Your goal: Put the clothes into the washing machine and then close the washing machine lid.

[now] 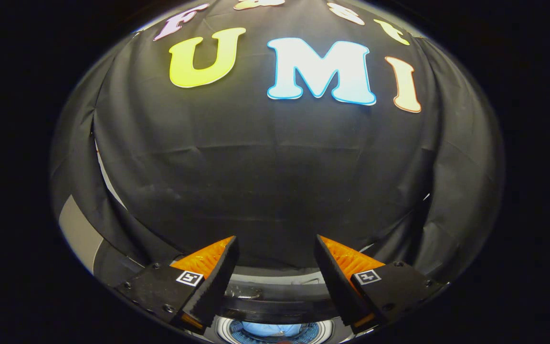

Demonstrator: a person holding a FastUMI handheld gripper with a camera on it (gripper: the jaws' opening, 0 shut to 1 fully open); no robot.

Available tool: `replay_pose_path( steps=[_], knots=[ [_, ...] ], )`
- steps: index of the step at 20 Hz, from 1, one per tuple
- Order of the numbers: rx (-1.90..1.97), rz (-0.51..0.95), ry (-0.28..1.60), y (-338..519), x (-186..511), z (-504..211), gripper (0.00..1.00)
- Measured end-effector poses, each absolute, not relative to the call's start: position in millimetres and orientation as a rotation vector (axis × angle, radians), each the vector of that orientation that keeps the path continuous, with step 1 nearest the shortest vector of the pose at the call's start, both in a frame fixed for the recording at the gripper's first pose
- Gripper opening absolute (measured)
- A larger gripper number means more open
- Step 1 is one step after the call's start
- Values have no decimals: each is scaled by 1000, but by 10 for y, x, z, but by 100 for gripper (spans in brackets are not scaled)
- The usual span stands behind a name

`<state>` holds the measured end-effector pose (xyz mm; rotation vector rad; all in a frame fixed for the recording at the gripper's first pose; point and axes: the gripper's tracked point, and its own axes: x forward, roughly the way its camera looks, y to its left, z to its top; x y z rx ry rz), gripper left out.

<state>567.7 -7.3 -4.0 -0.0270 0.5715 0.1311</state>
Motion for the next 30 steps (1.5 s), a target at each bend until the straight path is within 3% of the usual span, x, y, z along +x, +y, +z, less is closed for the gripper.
replay_pose_path(
  steps=[7,30],
  knots=[
    [5,129,578,-43,5628,-74,99],
    [-20,175,338,-70,4763,35,99]
  ],
)
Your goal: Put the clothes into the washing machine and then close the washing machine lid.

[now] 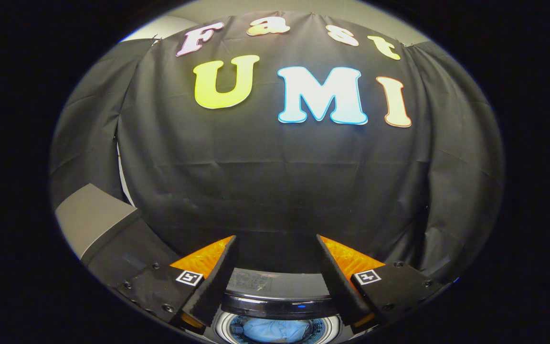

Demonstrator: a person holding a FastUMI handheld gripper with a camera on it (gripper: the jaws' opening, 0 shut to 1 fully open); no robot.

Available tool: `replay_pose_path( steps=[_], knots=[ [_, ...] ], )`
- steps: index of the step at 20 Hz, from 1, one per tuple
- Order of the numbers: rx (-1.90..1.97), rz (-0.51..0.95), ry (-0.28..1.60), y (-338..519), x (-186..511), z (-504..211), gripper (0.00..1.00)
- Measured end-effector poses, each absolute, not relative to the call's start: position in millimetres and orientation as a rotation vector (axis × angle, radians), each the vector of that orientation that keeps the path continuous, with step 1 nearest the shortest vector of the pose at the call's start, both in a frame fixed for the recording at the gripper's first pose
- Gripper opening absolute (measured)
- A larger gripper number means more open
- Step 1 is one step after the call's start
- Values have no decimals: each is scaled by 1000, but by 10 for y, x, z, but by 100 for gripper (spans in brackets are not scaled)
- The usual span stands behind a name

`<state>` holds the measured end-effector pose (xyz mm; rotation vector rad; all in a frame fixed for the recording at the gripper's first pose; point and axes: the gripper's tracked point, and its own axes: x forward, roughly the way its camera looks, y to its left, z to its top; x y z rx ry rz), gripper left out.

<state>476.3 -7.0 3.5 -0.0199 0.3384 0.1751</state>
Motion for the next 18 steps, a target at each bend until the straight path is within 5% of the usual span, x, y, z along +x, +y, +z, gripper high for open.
replay_pose_path(
  steps=[18],
  knots=[
    [-12,159,267,-124,4130,-226,98]
  ],
)
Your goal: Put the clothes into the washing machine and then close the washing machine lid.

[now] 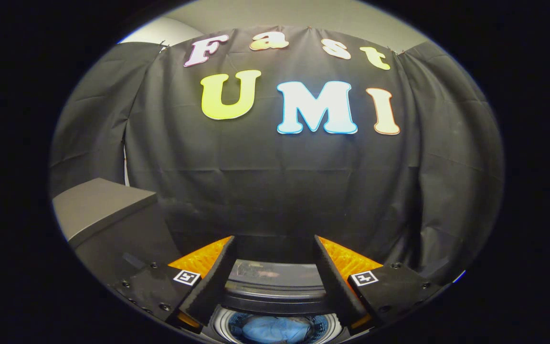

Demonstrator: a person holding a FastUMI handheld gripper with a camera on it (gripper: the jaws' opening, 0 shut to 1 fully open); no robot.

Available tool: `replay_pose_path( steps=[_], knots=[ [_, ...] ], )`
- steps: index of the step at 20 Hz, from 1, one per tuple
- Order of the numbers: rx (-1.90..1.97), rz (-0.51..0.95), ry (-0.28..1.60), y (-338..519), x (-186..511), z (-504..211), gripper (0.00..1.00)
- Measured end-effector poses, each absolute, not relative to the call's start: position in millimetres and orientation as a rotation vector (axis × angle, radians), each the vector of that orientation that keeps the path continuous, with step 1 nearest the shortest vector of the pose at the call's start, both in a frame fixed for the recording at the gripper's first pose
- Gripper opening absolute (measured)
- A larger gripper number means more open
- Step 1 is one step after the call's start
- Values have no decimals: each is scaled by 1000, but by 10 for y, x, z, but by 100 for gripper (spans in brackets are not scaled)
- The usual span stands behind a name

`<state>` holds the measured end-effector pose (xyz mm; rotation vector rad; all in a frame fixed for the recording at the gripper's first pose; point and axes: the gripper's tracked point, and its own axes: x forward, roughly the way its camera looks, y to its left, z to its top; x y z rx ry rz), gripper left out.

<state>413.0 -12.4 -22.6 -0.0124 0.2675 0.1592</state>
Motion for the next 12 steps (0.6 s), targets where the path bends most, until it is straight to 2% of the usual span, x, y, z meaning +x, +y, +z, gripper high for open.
replay_pose_path(
  steps=[5,12],
  knots=[
    [-53,144,301,-265,3437,-519,98],
    [-25,98,287,-556,2358,-478,98]
  ],
)
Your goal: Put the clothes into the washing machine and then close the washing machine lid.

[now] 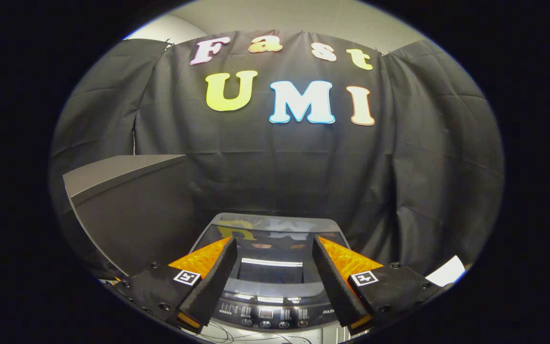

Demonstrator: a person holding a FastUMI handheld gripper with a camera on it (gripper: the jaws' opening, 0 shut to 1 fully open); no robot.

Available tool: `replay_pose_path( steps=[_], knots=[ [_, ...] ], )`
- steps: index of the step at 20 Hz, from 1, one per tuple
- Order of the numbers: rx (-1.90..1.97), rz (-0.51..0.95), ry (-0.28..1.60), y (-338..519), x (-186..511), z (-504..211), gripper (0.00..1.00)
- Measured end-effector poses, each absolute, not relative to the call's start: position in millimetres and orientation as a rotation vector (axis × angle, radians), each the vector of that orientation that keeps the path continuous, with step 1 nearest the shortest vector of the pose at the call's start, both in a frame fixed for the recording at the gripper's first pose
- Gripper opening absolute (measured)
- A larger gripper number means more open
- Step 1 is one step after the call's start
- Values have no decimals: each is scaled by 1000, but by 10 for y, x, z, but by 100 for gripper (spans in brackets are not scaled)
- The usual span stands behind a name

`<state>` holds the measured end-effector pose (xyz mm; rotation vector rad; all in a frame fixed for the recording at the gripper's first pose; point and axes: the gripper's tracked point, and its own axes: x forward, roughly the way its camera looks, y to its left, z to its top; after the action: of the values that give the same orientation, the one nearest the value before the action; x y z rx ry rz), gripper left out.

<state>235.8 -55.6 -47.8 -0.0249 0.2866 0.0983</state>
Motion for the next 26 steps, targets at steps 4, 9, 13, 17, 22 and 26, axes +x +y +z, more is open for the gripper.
replay_pose_path(
  steps=[4,9,13,17,22,26],
  knots=[
    [12,80,256,-649,1730,-318,98],
    [41,46,164,-779,997,162,98],
    [72,22,71,-836,485,522,98],
    [76,-8,16,-858,130,604,98],
    [48,-23,3,-918,-10,583,98],
    [34,-27,-2,-897,-52,597,98]
  ],
)
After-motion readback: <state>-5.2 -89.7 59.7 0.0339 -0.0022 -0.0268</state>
